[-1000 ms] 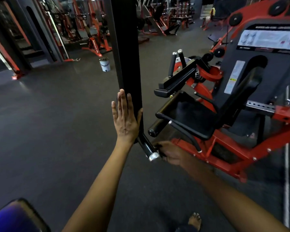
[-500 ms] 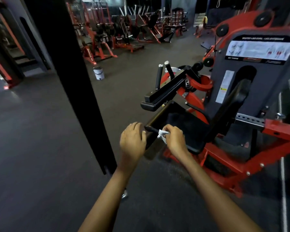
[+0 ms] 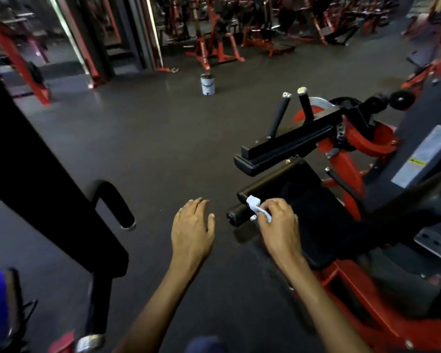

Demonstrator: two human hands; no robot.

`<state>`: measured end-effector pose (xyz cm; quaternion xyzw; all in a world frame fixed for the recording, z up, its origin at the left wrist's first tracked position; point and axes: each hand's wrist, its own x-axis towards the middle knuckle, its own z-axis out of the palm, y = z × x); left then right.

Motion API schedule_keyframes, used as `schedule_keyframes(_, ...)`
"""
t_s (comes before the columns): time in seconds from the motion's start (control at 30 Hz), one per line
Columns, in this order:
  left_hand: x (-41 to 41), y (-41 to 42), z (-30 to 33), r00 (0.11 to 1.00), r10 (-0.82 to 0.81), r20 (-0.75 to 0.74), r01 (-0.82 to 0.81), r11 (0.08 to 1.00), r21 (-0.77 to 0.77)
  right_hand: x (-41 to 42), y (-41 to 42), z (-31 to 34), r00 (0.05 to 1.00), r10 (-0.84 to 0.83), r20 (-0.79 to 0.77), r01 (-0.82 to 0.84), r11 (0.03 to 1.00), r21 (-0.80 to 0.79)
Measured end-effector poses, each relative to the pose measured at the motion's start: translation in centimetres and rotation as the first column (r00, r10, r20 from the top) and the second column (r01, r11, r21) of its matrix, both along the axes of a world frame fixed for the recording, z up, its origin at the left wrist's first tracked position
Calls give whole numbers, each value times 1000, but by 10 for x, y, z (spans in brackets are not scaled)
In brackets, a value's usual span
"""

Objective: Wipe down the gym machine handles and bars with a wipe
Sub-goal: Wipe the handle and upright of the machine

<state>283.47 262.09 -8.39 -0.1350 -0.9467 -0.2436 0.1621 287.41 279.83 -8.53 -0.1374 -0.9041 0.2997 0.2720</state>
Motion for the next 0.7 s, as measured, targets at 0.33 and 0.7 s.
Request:
schedule_keyframes(0.33,-128,38,-1,983,182,32,-181,983,-17,-173,15,7,974,225,-7,-224,974,5)
schedule_keyframes(0.7,-322,-7,10,903,409,130,-417,908,35,-388,-33,21,882,466,72,-467,884,1)
